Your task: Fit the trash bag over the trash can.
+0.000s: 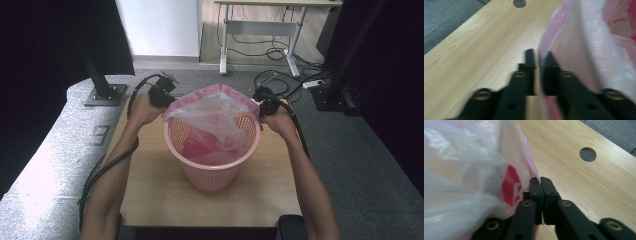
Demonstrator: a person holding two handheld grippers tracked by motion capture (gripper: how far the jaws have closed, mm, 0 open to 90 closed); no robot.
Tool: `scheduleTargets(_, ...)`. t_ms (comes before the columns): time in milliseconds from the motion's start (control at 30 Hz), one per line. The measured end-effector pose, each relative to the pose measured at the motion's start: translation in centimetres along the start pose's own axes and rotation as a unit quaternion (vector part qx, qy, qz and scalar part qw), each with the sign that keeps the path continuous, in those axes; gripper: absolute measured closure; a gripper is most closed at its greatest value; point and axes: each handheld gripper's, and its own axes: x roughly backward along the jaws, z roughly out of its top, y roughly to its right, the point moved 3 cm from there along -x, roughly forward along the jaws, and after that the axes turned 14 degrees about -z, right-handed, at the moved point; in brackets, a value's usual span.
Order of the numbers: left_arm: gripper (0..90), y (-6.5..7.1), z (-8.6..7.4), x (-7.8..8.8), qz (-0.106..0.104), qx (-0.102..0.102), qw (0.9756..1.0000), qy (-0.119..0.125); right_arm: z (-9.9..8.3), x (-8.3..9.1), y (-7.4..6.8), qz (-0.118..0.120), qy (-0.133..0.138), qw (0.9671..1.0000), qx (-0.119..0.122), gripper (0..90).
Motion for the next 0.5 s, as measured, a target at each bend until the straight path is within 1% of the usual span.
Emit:
scheduleTargets(33, 55.3, 0.0, -0.1, 0.5, -0.001, 0.002, 1.0, 0.005, -0.1, 0.1, 0.3, -0.007, 0.003, 1.0, -0.002, 62.2)
scheduleTargets(67, 50.0, 0.1, -0.2, 1.1, 0.003, -0.002, 0.9999, 0.011, -0.2, 0.3, 0.5, -0.006, 0.006, 0.9999, -0.007, 56.3)
scheduleTargets(100, 45.5, 0.3, -0.3, 1.6, 0.005, -0.006, 0.9998, 0.016, -0.3, 0.6, 0.6, 0.0, 0.011, 0.9999, -0.011, 50.5)
scheduleTargets(133, 43.6, 0.6, -0.3, 2.0, 0.008, -0.011, 0.9998, 0.016, -0.3, 0.9, 0.7, 0.0, 0.019, 0.9998, -0.012, 44.7)
scheduleTargets(167, 42.0, 0.8, -0.4, 2.5, 0.014, -0.017, 0.9997, 0.013, -0.3, 1.3, 0.9, -0.005, 0.027, 0.9996, -0.011, 41.2)
scheduleTargets(267, 38.3, 1.5, -0.7, 3.8, 0.021, -0.03, 0.9993, 0.013, -0.4, 2.7, 1.2, -0.007, 0.042, 0.999, -0.012, 36.9)
scheduleTargets(367, 35.6, 2.3, -1.2, 4.9, 0.008, -0.039, 0.9991, 0.018, -0.4, 4.3, 1.4, -0.012, 0.058, 0.9982, -0.006, 36.1)
scheduleTargets(433, 34.8, 2.8, -1.7, 5.5, 0.01, -0.044, 0.9989, 0.015, -0.4, 5.3, 1.3, -0.003, 0.07, 0.9976, -0.002, 35.6)
scheduleTargets(500, 34.1, 3.3, -2.2, 6.1, 0.004, -0.049, 0.9986, 0.018, -0.5, 6.2, 0.9, 0.005, 0.079, 0.9968, 0.005, 35.6)
